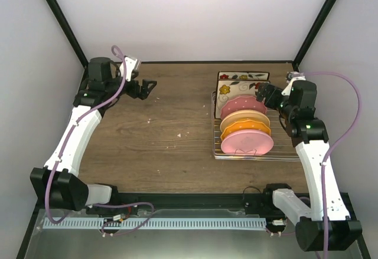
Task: Unload the plates from the dish rack
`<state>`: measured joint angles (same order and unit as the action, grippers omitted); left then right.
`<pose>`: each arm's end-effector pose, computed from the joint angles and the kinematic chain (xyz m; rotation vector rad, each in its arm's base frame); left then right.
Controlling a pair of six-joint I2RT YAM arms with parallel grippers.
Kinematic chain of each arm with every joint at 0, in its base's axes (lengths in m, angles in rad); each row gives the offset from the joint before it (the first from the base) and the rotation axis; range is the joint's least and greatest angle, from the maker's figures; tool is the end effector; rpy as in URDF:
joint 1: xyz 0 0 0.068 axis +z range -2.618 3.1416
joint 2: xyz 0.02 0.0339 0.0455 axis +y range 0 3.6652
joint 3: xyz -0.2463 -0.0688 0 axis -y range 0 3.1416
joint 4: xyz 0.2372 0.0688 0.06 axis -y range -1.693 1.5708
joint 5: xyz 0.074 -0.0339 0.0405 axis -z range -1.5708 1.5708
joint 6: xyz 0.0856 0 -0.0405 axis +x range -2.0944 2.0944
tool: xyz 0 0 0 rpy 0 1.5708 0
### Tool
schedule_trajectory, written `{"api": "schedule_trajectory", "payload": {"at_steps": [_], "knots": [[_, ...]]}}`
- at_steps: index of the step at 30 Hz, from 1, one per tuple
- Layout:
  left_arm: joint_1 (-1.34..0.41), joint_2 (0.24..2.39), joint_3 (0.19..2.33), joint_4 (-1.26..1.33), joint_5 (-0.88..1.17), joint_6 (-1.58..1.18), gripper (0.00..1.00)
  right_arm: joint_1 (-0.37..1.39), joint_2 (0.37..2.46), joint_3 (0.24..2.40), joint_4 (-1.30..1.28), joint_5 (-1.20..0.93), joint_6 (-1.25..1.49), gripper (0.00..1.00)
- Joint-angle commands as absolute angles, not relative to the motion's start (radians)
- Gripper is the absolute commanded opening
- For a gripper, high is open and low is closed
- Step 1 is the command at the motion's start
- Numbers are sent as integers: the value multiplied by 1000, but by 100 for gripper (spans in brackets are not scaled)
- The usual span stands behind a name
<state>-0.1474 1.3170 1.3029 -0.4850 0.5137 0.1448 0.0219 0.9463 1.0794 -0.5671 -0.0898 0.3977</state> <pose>0.3169 -0.0896 0.3375 0.6048 1.9496 -0.5313 0.2474 0.0131 0.3373 0.3204 1.9955 0.3575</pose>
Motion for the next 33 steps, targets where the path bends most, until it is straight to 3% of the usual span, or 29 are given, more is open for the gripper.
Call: {"api": "schedule_trajectory", "payload": {"at_steps": [1,8,15,21,27,33], "knots": [[-173,1324,1342,-502,515,193,100,15,931,1070,-579,-60,410,100],[-330,1384,1428,-592,527,305,100,15,914,1073,-557,-172,300,100],[-601,1460,1485,-598,471,417,99,15,898,1106,-561,-181,346,100],[-780,1459,1422,-550,381,499,79,15,857,1107,-602,-158,353,100],[-895,1485,1364,-460,322,557,73,15,821,1087,-618,-153,385,100],[-971,1588,1424,-427,310,570,60,15,799,1075,-634,-149,403,100]]}}
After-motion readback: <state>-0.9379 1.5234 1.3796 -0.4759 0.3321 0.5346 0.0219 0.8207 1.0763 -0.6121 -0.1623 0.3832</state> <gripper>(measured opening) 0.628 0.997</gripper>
